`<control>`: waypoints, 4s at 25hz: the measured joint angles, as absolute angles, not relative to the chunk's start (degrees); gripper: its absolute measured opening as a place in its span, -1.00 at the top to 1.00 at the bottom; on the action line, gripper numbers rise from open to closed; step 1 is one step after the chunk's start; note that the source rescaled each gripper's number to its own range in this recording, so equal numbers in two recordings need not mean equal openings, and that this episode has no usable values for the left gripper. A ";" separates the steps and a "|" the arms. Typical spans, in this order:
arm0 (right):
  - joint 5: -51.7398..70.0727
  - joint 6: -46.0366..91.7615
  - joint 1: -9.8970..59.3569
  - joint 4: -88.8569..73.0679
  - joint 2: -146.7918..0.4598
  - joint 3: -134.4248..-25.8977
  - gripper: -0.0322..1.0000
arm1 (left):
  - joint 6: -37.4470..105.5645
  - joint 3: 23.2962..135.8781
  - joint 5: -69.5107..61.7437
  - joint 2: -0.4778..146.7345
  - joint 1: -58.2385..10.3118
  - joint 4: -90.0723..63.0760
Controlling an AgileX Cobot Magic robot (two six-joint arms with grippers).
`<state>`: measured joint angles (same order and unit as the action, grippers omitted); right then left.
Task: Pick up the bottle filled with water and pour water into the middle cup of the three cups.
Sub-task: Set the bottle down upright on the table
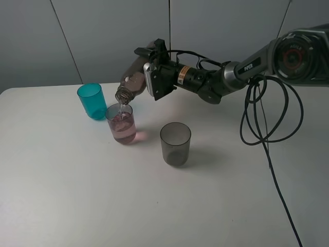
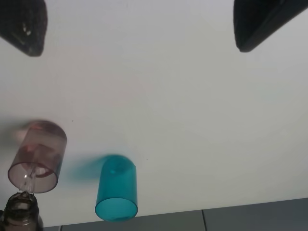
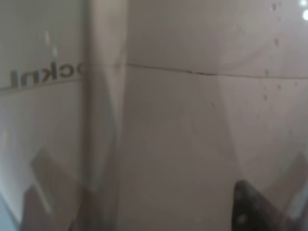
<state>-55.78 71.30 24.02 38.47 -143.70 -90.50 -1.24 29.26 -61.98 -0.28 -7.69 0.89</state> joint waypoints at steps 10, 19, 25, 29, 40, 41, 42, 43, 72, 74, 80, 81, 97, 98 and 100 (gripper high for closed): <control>-55.81 72.62 24.02 38.47 -143.60 -90.54 0.93 | -1.24 29.26 -61.98 -0.28 -7.69 0.89; -55.81 73.09 24.31 38.47 -143.60 -90.54 0.93 | -1.24 29.26 -61.98 -0.28 -7.69 0.89; -55.81 73.09 24.52 38.47 -143.60 -90.54 0.93 | -1.35 29.26 -61.98 -0.28 -7.69 0.89; -55.81 73.09 24.52 38.47 -143.60 -90.54 0.93 | -1.35 29.26 -61.98 -0.28 -7.69 0.89; -55.81 73.09 24.52 38.47 -143.60 -90.54 0.93 | -1.35 29.26 -61.98 -0.28 -7.69 0.89; -55.81 73.09 24.52 38.47 -143.60 -90.54 0.93 | -1.35 29.26 -61.98 -0.28 -7.69 0.89; -55.81 73.09 24.52 38.47 -143.60 -90.54 0.93 | -1.35 29.26 -61.98 -0.28 -7.69 0.89; -55.81 73.09 24.52 38.47 -143.60 -90.54 0.93 | -1.35 29.26 -61.98 -0.28 -7.69 0.89; -44.97 19.36 25.63 20.14 -138.79 -85.79 0.93 | -1.35 29.26 -61.98 -0.28 -7.69 0.89; -41.36 16.63 25.63 17.03 -136.17 -84.07 0.93 | -1.35 29.26 -61.98 -0.28 -7.69 0.89; -39.06 7.02 24.69 8.78 -128.30 -75.85 0.93 | -1.35 29.26 -61.98 -0.28 -7.69 0.89; -39.06 6.43 24.47 6.60 -126.88 -74.35 0.93 | -1.35 29.26 -61.98 -0.28 -7.69 0.89; -53.06 10.94 18.28 -20.01 -119.57 -49.71 0.93 | -1.35 29.26 -61.98 -0.28 -7.69 0.89; -54.23 11.07 18.28 -20.63 -119.57 -49.23 0.93 | -1.35 29.26 -61.98 -0.28 -7.69 0.89; -55.38 11.18 18.28 -21.64 -119.57 -48.55 0.93 | -1.35 29.26 -61.98 -0.28 -7.69 0.89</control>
<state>-55.38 11.18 18.28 -21.64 -119.57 -48.55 -1.35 29.26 -61.98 -0.28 -7.69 0.89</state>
